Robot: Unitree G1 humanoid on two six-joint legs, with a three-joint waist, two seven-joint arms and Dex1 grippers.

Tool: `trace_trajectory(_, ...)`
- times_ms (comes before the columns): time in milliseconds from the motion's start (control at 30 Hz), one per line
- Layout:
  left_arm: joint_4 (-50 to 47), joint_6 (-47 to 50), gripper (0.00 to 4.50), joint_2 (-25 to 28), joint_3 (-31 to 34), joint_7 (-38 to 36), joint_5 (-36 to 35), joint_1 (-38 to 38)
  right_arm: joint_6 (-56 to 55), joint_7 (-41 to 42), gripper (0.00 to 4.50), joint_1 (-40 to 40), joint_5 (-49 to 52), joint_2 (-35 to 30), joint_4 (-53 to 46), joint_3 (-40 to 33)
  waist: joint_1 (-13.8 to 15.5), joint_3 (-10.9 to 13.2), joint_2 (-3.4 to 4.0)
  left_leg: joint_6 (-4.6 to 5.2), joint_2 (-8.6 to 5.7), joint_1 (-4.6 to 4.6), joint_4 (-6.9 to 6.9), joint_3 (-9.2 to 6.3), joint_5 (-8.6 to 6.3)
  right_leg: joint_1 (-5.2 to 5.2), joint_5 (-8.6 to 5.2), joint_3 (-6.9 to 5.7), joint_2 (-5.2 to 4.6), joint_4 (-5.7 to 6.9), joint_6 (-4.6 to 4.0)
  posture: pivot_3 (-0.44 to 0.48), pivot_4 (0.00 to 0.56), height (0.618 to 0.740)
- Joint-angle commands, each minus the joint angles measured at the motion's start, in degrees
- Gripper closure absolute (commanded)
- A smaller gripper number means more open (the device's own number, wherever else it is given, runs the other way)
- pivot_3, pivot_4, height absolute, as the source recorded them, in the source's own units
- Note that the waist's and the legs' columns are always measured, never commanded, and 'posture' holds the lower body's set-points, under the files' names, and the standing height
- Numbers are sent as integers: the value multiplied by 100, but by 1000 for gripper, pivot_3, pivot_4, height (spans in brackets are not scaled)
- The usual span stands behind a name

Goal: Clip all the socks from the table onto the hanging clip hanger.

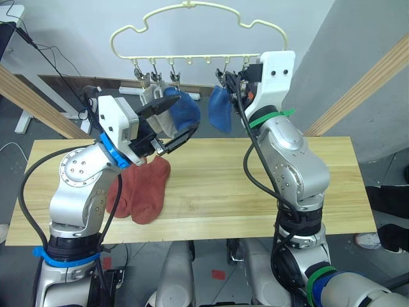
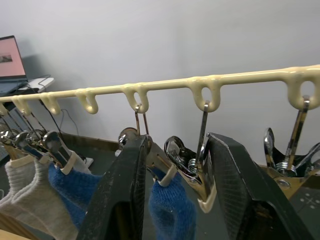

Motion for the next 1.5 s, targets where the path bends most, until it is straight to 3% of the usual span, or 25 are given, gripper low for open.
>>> trace_trajectory(33, -165, -129, 1094, 19, 45, -1, 1, 9, -166, 76, 2562, -37, 106, 22, -149, 53, 0, 0, 0, 0, 0, 0, 0, 0, 0, 0, 0, 0, 0, 0, 0, 12, 390, 740)
trace_trajectory(800, -197, -83, 1094, 10, 8, 39, 6, -39, -533, 167, 2562, 52, 32, -173, 50, 40, 6, 0, 0, 0, 0, 0, 0, 0, 0, 0, 0, 0, 0, 0, 0, 17, 395, 740)
trace_trajectory(900, -200, -79, 1094, 17, 14, 43, 4, -34, -554, 160, 3117, 54, 25, -181, 42, 31, 6, 0, 0, 0, 0, 0, 0, 0, 0, 0, 0, 0, 0, 0, 0, 17, 395, 740)
trace_trajectory(1067, -204, -100, 1094, 26, 26, 71, 17, -17, -566, 148, 4472, 59, 17, -192, 42, 21, 5, 0, 0, 0, 0, 0, 0, 0, 0, 0, 0, 0, 0, 0, 0, 17, 395, 740)
trace_trajectory(1300, -245, 3, 1094, -21, 96, 340, 40, 163, -584, 143, 4489, 36, 4, -257, 40, -8, 5, 0, 0, 0, 0, 0, 0, 0, 0, 0, 0, 0, 0, 0, 0, 17, 395, 740)
trace_trajectory(1400, -316, 556, 1094, -114, 145, 910, 75, 539, -595, 152, 4489, 15, 2, -308, 60, -25, -12, -2, 2, 0, 0, 1, -1, 2, 0, 0, 0, 3, 0, 0, 0, 13, 394, 740)
trace_trajectory(1500, -462, 823, 548, -154, 9, 1357, 457, 1100, -601, 158, 4500, 3, 2, -360, 75, -29, -18, -2, 2, 0, 1, 1, -1, 2, 0, 0, 0, 3, 0, 0, 0, 13, 394, 740)
